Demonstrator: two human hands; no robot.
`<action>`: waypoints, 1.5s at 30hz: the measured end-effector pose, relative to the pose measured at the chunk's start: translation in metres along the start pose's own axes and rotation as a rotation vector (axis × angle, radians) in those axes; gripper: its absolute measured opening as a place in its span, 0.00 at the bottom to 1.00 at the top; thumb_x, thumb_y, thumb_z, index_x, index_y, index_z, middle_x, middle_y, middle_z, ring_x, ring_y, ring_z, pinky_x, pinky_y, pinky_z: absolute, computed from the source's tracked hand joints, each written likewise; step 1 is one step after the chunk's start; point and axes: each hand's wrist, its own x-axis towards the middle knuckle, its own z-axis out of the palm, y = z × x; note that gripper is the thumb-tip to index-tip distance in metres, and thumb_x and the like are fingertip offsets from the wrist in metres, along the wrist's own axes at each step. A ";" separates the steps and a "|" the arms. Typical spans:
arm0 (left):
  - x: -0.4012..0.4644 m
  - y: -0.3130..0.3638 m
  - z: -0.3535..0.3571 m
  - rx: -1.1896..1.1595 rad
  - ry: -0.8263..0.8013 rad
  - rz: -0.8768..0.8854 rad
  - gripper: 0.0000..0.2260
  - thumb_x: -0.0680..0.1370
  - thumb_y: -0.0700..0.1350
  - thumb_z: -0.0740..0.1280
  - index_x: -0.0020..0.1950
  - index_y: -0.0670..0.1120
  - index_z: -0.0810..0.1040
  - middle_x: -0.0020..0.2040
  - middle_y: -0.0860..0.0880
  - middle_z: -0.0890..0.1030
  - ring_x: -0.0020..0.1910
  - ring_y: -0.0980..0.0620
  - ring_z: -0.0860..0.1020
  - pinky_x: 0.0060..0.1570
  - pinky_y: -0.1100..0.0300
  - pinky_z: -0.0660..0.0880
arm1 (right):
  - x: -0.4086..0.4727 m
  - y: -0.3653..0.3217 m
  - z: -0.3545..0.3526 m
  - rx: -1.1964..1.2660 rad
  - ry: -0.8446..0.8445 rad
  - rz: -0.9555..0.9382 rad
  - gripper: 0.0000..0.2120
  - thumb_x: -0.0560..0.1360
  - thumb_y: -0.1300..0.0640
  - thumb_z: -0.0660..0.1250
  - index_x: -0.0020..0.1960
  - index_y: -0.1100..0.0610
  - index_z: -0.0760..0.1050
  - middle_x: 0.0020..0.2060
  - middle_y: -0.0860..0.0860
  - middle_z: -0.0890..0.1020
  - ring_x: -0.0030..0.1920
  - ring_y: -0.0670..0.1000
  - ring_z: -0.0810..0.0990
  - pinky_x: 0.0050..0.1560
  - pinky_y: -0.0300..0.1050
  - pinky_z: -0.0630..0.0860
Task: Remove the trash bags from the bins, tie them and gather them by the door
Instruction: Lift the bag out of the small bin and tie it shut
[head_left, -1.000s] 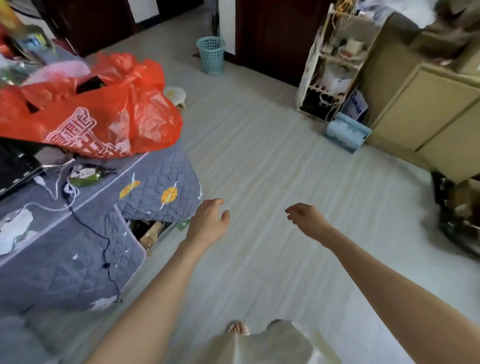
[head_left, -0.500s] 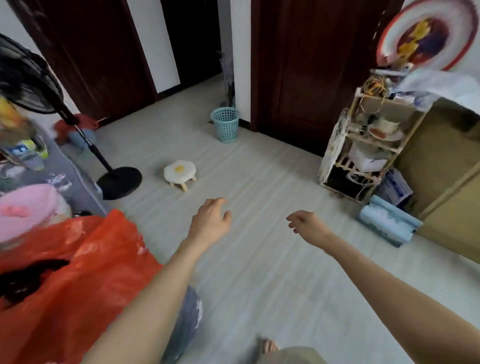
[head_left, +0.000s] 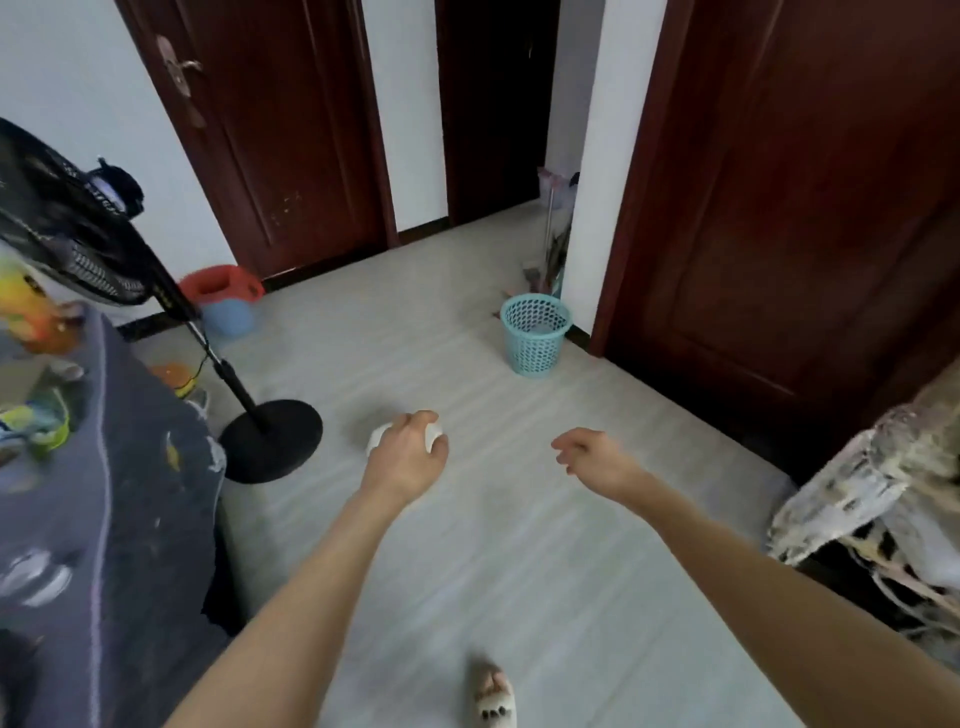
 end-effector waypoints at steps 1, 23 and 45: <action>0.036 0.003 -0.008 -0.003 0.006 0.003 0.18 0.79 0.46 0.59 0.69 0.45 0.67 0.69 0.42 0.68 0.68 0.42 0.68 0.66 0.54 0.65 | 0.036 -0.011 -0.009 -0.010 -0.007 -0.002 0.15 0.77 0.63 0.55 0.59 0.60 0.75 0.54 0.54 0.77 0.55 0.55 0.76 0.62 0.48 0.71; 0.667 0.026 -0.107 -0.035 0.151 -0.249 0.19 0.79 0.46 0.59 0.69 0.44 0.67 0.68 0.42 0.70 0.65 0.43 0.71 0.65 0.51 0.69 | 0.726 -0.203 -0.109 -0.029 -0.232 -0.163 0.11 0.75 0.65 0.59 0.52 0.58 0.78 0.46 0.52 0.78 0.51 0.54 0.76 0.55 0.49 0.73; 1.050 -0.326 -0.366 -0.183 0.339 -0.658 0.16 0.78 0.43 0.61 0.66 0.43 0.71 0.64 0.43 0.74 0.62 0.45 0.74 0.61 0.58 0.68 | 1.164 -0.602 0.220 -0.054 -0.658 -0.226 0.14 0.79 0.60 0.54 0.60 0.62 0.72 0.51 0.57 0.78 0.44 0.51 0.76 0.37 0.35 0.70</action>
